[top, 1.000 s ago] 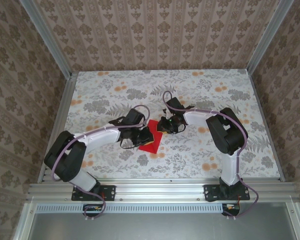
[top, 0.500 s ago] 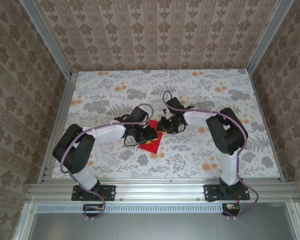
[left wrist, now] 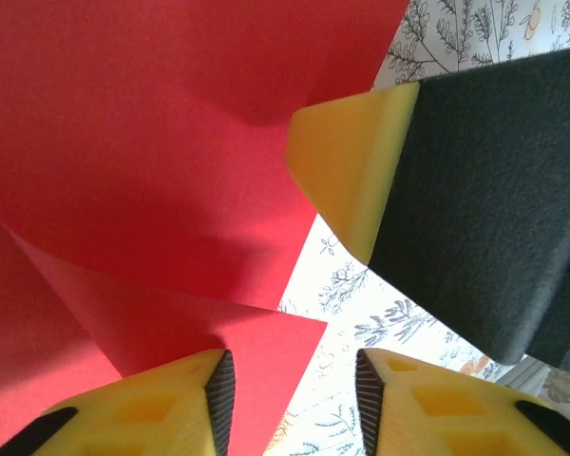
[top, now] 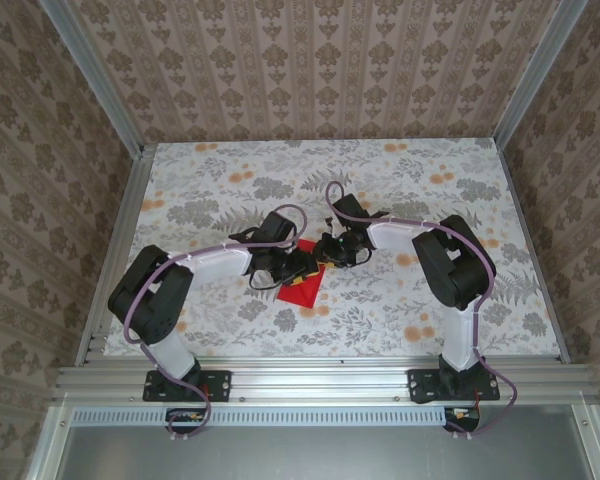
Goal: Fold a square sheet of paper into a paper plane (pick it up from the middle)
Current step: Fold the triangle a second time at the center of the table.
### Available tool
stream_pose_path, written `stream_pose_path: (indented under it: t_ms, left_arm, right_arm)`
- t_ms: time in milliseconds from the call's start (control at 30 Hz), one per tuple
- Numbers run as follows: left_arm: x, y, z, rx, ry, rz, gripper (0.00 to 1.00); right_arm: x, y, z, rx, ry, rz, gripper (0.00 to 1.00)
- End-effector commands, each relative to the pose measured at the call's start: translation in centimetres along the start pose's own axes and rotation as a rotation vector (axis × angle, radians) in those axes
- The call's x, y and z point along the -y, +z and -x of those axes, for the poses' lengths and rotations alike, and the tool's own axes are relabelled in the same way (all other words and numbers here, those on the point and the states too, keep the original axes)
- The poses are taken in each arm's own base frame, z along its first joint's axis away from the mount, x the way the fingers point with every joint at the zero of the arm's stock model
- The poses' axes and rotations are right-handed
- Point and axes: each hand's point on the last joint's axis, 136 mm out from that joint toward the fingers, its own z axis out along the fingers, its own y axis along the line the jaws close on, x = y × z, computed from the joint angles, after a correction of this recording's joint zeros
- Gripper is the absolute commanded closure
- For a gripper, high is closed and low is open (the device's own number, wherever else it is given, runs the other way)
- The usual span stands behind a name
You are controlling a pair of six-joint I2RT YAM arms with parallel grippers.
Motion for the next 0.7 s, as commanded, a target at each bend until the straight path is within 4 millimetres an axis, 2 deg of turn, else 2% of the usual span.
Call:
stream_pose_path:
  t_ms: [0, 167, 300, 567, 667]
  left_arm:
    - [-0.8, 0.4, 0.0, -0.009, -0.019, 0.014, 0.66]
    - [-1.5, 0.4, -0.1, -0.006, -0.024, 0.039, 0.77]
    - [-1.9, 0.5, -0.1, -0.003, -0.026, 0.052, 0.83]
    - [-2.3, 0.6, -0.2, -0.004, -0.029, 0.062, 0.85]
    - [-2.3, 0.6, -0.2, -0.004, -0.030, 0.062, 0.86]
  right_arm:
    - [0.9, -0.8, -0.7, -0.023, 0.011, -0.036, 0.71]
    - [-1.0, -2.8, -0.8, -0.012, -0.042, 0.037, 0.70]
    - [-1.9, -3.6, -2.1, -0.042, -0.062, 0.089, 0.65]
    - [-1.2, -4.0, -5.3, -0.104, -0.055, 0.099, 0.64]
    - [-0.8, -3.5, -6.3, -0.128, -0.048, 0.108, 0.63]
